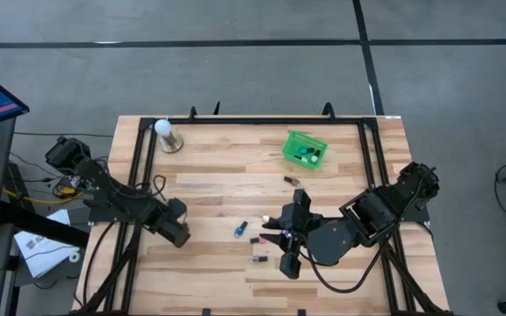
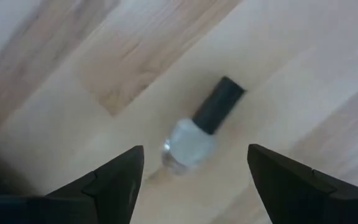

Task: Pick & Place Nail Polish
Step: Put the white nail polish into the green bin

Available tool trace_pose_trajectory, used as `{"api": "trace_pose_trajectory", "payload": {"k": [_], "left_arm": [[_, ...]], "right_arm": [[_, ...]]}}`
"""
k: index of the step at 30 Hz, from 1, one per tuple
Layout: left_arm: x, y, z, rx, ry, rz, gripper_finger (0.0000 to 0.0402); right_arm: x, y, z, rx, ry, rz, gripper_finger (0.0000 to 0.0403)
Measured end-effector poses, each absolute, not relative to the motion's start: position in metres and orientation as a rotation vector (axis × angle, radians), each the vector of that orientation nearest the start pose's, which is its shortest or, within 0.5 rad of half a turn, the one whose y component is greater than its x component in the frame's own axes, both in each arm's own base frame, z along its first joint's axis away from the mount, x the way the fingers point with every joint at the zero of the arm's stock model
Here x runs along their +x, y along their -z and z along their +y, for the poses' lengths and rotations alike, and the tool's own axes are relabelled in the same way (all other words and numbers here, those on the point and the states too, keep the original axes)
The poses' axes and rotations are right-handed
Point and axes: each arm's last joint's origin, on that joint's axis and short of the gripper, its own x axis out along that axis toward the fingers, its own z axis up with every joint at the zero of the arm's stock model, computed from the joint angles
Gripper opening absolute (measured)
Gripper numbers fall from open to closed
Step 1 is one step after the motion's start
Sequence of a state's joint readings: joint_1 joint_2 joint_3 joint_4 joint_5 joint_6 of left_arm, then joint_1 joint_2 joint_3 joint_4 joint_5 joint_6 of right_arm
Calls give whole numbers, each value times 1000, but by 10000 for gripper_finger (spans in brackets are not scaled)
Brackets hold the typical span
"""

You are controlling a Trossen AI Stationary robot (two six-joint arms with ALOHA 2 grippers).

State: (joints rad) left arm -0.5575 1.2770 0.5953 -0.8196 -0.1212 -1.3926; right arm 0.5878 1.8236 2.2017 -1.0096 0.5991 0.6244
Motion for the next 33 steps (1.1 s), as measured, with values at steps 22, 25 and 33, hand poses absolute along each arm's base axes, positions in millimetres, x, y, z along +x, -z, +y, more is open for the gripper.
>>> {"api": "trace_pose_trajectory", "payload": {"k": [22,25,33], "left_arm": [[141,-126,-84,-460,-458,1396,151],[141,-125,-84,-458,-455,1390,121],[142,-136,-84,-537,-405,1283,68]], "right_arm": [[315,-451,186,262,183,493,93],[316,-451,185,261,189,493,93],[320,-451,177,268,213,489,93]]}}
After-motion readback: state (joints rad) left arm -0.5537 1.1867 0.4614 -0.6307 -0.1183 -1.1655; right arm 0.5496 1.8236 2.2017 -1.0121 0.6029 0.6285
